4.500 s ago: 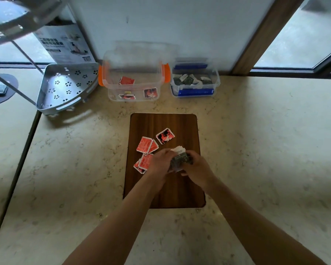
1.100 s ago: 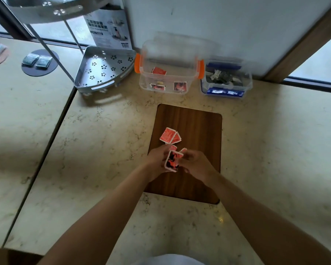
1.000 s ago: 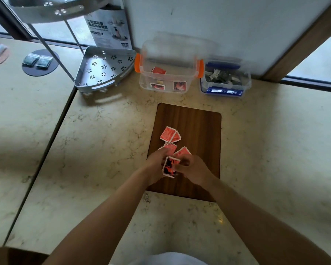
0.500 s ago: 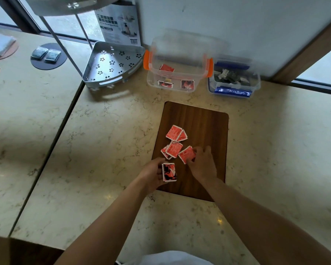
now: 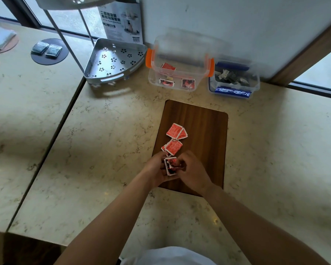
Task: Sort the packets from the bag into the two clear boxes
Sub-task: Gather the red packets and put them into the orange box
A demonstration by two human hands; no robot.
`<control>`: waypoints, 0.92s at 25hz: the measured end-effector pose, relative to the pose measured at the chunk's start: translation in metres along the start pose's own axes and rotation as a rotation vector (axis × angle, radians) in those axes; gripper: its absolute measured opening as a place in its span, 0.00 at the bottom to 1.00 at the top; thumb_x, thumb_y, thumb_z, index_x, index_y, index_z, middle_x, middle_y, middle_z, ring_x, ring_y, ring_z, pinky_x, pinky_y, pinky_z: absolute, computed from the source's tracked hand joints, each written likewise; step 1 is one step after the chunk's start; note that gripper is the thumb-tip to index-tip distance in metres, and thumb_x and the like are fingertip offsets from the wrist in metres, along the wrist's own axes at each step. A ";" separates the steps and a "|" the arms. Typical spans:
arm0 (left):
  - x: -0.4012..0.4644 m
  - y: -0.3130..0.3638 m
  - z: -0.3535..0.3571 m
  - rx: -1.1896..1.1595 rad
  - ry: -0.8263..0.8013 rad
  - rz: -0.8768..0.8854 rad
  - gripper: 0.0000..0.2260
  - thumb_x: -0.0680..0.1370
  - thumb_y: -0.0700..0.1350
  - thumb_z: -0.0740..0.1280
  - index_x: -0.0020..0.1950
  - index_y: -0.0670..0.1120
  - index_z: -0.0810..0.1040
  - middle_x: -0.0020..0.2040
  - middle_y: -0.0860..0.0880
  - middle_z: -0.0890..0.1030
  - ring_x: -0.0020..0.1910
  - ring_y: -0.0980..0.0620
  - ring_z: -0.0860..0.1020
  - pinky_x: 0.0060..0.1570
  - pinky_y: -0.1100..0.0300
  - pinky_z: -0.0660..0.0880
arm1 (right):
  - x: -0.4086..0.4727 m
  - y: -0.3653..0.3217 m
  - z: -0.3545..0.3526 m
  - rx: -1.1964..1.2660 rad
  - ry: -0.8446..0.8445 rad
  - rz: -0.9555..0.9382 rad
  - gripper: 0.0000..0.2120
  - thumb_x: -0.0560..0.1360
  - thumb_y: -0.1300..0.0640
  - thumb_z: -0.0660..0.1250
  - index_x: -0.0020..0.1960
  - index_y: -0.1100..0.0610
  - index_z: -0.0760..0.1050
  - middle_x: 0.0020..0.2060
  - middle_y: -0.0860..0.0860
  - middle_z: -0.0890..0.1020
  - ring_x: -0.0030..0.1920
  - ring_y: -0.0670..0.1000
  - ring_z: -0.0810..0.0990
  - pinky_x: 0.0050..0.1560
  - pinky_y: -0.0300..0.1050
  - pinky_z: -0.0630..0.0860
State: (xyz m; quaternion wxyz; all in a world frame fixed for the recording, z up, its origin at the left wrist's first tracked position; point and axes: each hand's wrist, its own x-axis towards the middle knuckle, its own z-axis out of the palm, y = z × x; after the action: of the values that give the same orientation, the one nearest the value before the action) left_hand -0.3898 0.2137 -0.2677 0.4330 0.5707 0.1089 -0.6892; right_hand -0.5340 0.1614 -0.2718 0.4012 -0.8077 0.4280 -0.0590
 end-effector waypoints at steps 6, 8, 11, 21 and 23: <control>-0.002 0.000 -0.017 -0.021 0.009 0.005 0.13 0.80 0.49 0.62 0.55 0.41 0.78 0.47 0.40 0.82 0.45 0.42 0.81 0.46 0.47 0.81 | 0.004 -0.001 0.008 0.050 -0.091 -0.006 0.06 0.71 0.61 0.69 0.46 0.53 0.82 0.52 0.50 0.77 0.53 0.48 0.75 0.54 0.36 0.72; -0.002 0.000 -0.029 -0.080 0.007 0.002 0.16 0.80 0.48 0.63 0.59 0.38 0.77 0.54 0.36 0.80 0.51 0.37 0.81 0.54 0.41 0.80 | 0.016 -0.004 0.009 0.089 0.040 0.129 0.04 0.75 0.60 0.69 0.48 0.54 0.80 0.52 0.51 0.77 0.50 0.47 0.77 0.52 0.40 0.75; -0.003 0.002 -0.040 -0.125 0.038 0.003 0.20 0.79 0.48 0.63 0.65 0.36 0.75 0.61 0.33 0.79 0.59 0.35 0.80 0.60 0.38 0.77 | 0.040 -0.007 0.010 -0.031 0.120 0.311 0.16 0.76 0.51 0.69 0.61 0.54 0.75 0.59 0.53 0.75 0.55 0.51 0.77 0.52 0.42 0.73; 0.001 0.008 -0.045 -0.016 0.033 0.062 0.17 0.78 0.28 0.58 0.66 0.34 0.72 0.58 0.32 0.80 0.55 0.35 0.82 0.52 0.38 0.81 | 0.051 -0.001 0.009 -0.041 0.141 0.368 0.18 0.70 0.52 0.77 0.54 0.54 0.73 0.56 0.54 0.76 0.50 0.50 0.78 0.49 0.43 0.76; 0.000 0.009 -0.040 0.025 0.034 0.044 0.14 0.80 0.31 0.61 0.65 0.36 0.74 0.60 0.33 0.81 0.55 0.35 0.83 0.50 0.38 0.82 | 0.042 0.006 0.005 -0.018 0.133 0.379 0.17 0.70 0.50 0.77 0.51 0.52 0.73 0.52 0.54 0.79 0.49 0.51 0.79 0.49 0.46 0.78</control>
State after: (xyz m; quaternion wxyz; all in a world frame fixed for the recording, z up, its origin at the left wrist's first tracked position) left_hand -0.3553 0.2341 -0.2781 0.4390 0.5900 0.0951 -0.6709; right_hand -0.5091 0.1318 -0.2898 0.3686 -0.7104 0.5987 -0.0317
